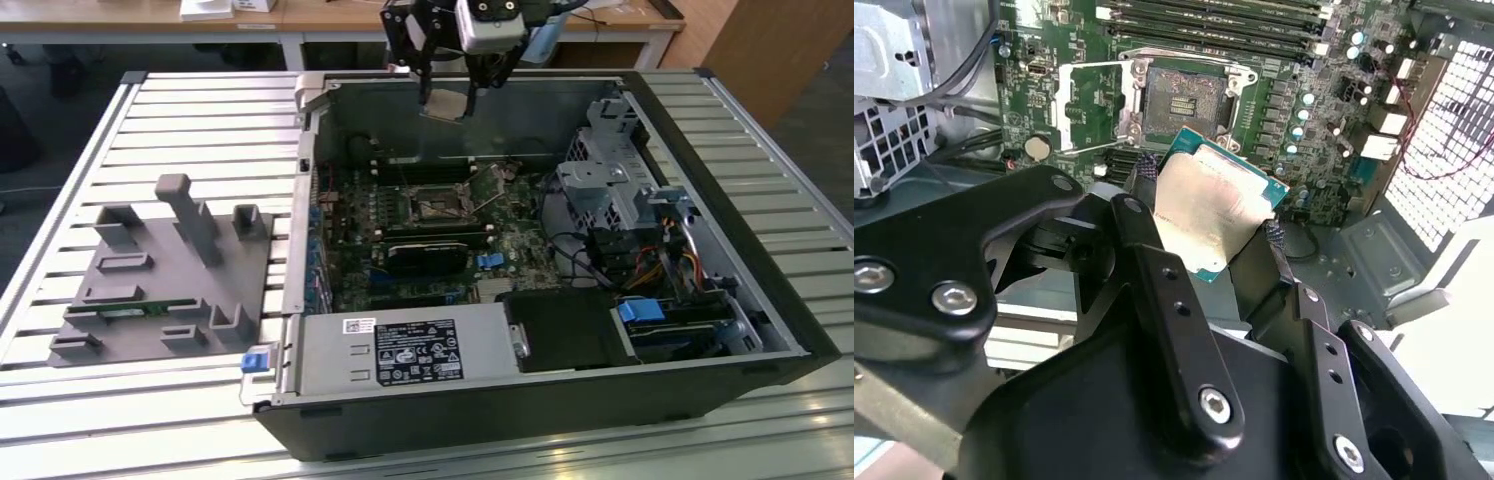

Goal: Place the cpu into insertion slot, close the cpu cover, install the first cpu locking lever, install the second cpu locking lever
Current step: 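Place the cpu into insertion slot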

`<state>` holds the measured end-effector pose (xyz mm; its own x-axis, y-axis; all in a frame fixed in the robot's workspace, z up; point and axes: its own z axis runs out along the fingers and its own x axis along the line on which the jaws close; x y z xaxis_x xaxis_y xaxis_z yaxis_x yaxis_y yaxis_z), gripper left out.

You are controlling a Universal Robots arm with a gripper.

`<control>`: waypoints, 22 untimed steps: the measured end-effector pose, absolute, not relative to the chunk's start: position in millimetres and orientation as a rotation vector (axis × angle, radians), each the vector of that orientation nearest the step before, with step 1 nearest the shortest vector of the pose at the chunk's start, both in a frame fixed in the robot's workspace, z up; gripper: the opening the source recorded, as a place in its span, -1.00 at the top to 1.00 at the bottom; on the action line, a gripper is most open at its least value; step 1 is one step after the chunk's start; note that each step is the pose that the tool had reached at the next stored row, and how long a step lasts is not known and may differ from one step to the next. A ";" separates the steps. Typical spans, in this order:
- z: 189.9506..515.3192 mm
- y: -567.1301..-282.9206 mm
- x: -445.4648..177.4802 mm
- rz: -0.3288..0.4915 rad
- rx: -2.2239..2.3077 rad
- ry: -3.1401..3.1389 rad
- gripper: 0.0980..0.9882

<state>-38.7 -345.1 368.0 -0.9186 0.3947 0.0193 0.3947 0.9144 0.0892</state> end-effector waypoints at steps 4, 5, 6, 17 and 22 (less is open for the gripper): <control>367.9 -345.1 -38.7 -0.144 -0.665 -3.067 0.00; 367.9 -345.1 -38.7 -0.144 -0.672 -3.066 0.00; 367.9 -345.1 -38.7 -0.144 -0.680 -3.064 0.00; 367.8 -345.1 -38.7 -0.144 -0.759 -3.048 0.00; 367.7 -345.1 -38.7 -0.144 -0.793 -3.040 0.00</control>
<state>-38.7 -345.1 367.7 -0.8729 0.4876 0.0193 0.4872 0.8687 0.0893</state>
